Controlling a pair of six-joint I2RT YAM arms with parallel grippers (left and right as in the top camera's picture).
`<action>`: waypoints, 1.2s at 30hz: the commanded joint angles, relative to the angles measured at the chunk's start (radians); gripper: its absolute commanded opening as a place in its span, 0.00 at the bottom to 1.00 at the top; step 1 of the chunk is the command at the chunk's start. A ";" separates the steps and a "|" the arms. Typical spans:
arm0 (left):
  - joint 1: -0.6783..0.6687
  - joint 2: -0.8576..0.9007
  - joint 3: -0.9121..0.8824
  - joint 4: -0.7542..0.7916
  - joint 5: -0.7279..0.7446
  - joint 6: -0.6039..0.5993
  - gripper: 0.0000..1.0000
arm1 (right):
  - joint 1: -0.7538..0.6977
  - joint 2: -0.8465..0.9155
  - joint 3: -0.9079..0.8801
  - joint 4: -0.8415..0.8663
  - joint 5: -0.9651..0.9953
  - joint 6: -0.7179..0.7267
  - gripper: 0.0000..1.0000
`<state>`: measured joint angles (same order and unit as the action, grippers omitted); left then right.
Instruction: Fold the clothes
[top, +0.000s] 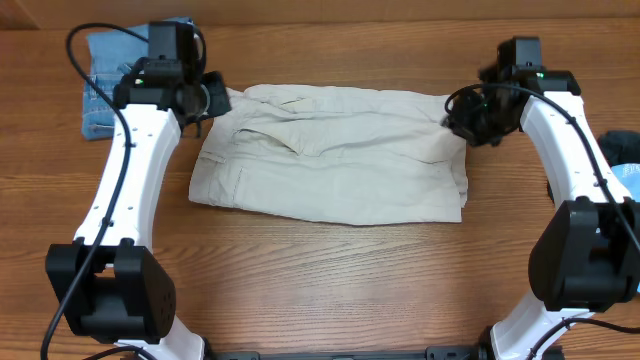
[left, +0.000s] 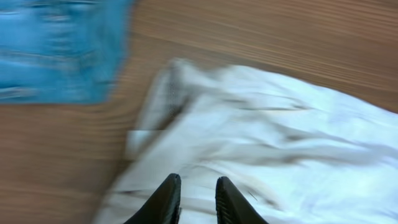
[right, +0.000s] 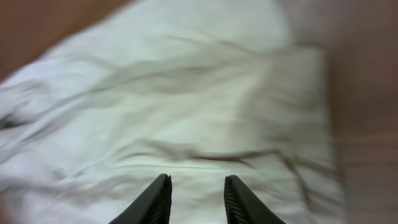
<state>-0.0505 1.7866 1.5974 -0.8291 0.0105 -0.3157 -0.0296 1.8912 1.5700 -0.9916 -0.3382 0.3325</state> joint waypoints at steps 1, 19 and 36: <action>-0.111 0.079 0.010 0.128 0.264 -0.047 0.24 | 0.059 -0.010 0.011 0.070 -0.115 -0.056 0.31; -0.041 0.399 0.010 0.287 0.030 -0.066 0.24 | 0.091 0.264 0.007 0.172 0.164 -0.018 0.26; 0.063 0.163 0.067 0.173 -0.302 -0.014 0.42 | -0.011 0.214 0.113 -0.016 0.347 0.076 0.07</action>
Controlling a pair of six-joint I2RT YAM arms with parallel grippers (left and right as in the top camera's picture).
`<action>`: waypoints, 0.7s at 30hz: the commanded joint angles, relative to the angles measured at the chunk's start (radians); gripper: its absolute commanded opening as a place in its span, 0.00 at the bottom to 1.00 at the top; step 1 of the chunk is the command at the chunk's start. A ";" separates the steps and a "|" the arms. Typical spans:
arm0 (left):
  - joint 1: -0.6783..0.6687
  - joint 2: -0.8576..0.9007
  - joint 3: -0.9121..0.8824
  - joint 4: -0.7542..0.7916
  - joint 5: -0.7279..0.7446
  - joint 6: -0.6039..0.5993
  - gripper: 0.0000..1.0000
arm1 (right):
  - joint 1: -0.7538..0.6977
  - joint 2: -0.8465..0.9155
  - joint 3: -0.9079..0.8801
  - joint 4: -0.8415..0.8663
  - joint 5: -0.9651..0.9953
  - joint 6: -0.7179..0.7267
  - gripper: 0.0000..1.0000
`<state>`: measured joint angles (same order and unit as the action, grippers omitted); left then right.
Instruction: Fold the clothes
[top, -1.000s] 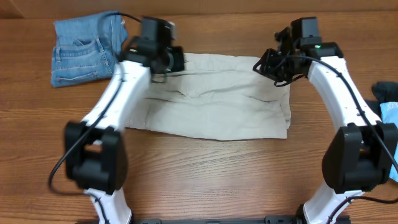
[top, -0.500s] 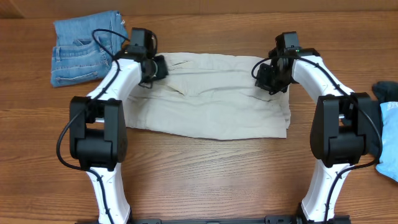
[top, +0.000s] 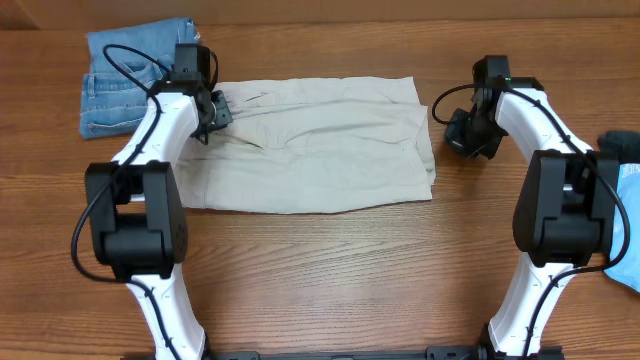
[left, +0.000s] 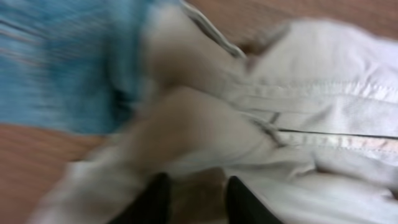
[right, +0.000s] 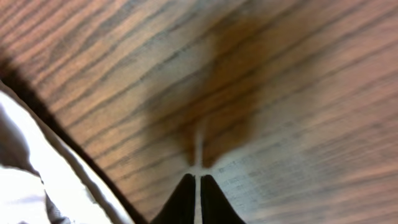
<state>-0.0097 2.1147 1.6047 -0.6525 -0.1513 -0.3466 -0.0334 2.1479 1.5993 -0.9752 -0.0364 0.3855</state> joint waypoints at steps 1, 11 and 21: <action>0.022 -0.223 0.068 -0.003 -0.174 0.011 0.45 | -0.007 -0.071 0.114 -0.065 0.055 0.031 0.08; 0.022 -0.463 0.068 -0.330 0.207 0.002 1.00 | -0.008 -0.137 0.121 -0.208 -0.326 -0.383 1.00; 0.022 -0.457 0.066 -0.504 0.265 0.002 1.00 | -0.008 -0.137 -0.095 -0.097 -0.370 -0.386 1.00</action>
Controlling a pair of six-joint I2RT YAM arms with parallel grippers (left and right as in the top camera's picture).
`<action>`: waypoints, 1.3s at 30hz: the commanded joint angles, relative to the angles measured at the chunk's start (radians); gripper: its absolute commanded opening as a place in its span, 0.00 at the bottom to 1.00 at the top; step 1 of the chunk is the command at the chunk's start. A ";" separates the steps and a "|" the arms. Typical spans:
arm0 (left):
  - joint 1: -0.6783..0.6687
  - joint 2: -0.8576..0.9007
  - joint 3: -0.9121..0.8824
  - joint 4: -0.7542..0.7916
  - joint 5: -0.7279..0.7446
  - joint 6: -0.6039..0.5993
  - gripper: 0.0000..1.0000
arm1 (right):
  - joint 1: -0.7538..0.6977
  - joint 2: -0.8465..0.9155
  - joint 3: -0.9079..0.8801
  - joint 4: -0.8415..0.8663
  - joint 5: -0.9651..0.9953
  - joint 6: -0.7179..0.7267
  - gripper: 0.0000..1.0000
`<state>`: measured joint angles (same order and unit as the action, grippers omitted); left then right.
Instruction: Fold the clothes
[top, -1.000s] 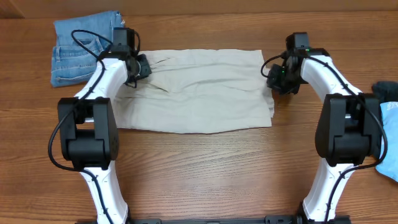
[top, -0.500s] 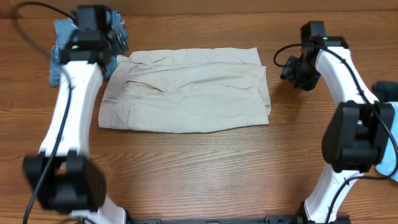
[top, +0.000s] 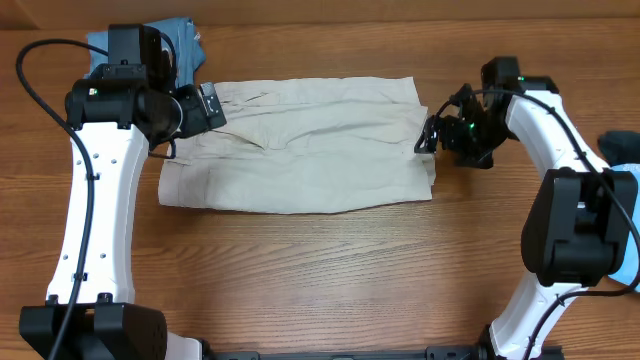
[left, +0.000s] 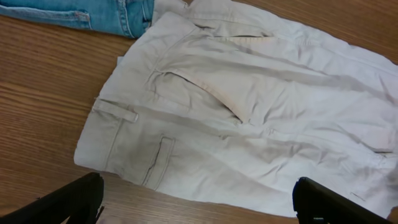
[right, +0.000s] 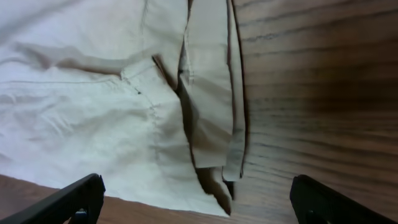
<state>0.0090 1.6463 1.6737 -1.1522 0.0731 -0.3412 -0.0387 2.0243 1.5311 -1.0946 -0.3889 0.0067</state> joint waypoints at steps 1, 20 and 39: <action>0.003 0.011 -0.003 -0.007 0.068 -0.003 1.00 | -0.003 -0.013 -0.045 0.037 -0.018 -0.006 1.00; 0.003 0.011 -0.003 -0.052 0.082 -0.022 1.00 | 0.080 -0.011 -0.270 0.281 -0.273 0.035 0.96; 0.003 0.011 -0.003 -0.061 0.084 -0.021 1.00 | -0.217 -0.172 -0.265 0.150 0.052 0.412 0.04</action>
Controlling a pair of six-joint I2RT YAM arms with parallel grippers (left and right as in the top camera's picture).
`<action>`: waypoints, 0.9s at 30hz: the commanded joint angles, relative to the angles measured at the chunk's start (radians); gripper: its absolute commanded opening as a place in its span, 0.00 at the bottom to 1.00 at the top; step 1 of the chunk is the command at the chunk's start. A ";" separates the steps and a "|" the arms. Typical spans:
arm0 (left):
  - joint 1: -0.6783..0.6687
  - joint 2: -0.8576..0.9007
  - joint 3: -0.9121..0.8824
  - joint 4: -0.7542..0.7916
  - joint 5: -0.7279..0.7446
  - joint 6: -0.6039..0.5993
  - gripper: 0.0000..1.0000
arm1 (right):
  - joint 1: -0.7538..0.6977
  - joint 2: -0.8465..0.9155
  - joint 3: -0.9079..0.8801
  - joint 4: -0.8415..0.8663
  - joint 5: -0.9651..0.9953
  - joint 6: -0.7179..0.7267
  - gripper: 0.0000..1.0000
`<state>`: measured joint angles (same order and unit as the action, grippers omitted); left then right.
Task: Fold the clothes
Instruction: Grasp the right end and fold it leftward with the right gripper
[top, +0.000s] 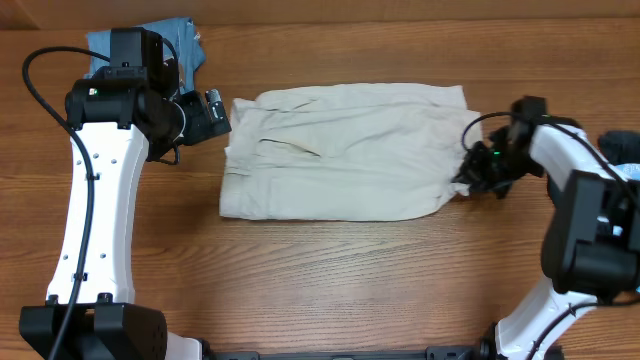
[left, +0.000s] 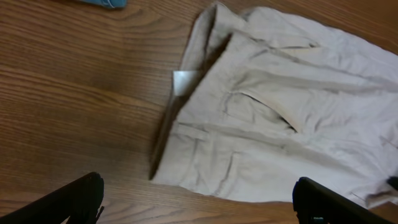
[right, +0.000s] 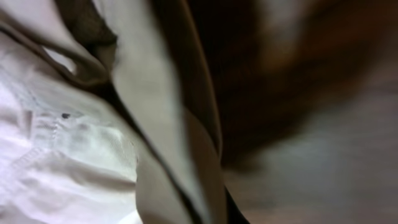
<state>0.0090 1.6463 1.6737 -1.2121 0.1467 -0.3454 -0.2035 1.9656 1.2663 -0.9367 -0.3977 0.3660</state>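
The beige trousers (top: 340, 155) lie folded in a wide band across the middle of the table, also seen in the left wrist view as beige trousers (left: 280, 130). My left gripper (top: 213, 113) hovers just off their upper left corner, open wide, its fingers (left: 68, 202) at the frame's bottom corners with bare wood between. My right gripper (top: 466, 183) is down at the lower right corner. Its view is blurred and filled by the cloth's folded edge (right: 161, 124), which runs into the shut jaws (right: 208, 214).
Folded blue jeans (top: 140, 40) lie at the far left corner behind my left arm, a sliver of the jeans (left: 102, 2) showing at the wrist frame's top. A dark cloth (top: 620, 148) sits at the right edge. Bare wood table (top: 320, 280) lies in front.
The trousers have shifted right, their left edge now apart from the jeans. My right gripper was open above the right edge; it is now low and shut on the lower right corner. The left gripper stays open.
Both grippers were first at the trousers' far corners, jaws narrow. Then the trousers lay further left against the jeans, the right gripper shut over bare wood. Then both grippers were open and raised. Now the right one holds the corner and the trousers lie further right.
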 joint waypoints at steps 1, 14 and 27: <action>0.003 0.011 -0.003 -0.001 0.011 -0.017 1.00 | -0.068 -0.158 0.010 -0.017 0.073 0.058 0.04; 0.002 0.015 -0.003 0.000 0.011 -0.018 1.00 | 0.489 -0.291 0.060 -0.028 0.355 0.050 0.04; 0.002 0.015 -0.003 -0.018 0.011 -0.017 1.00 | 0.370 -0.317 0.287 -0.191 0.380 0.106 1.00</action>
<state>0.0090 1.6524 1.6737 -1.2320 0.1467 -0.3450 0.2752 1.7115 1.4666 -1.1034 -0.0330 0.4660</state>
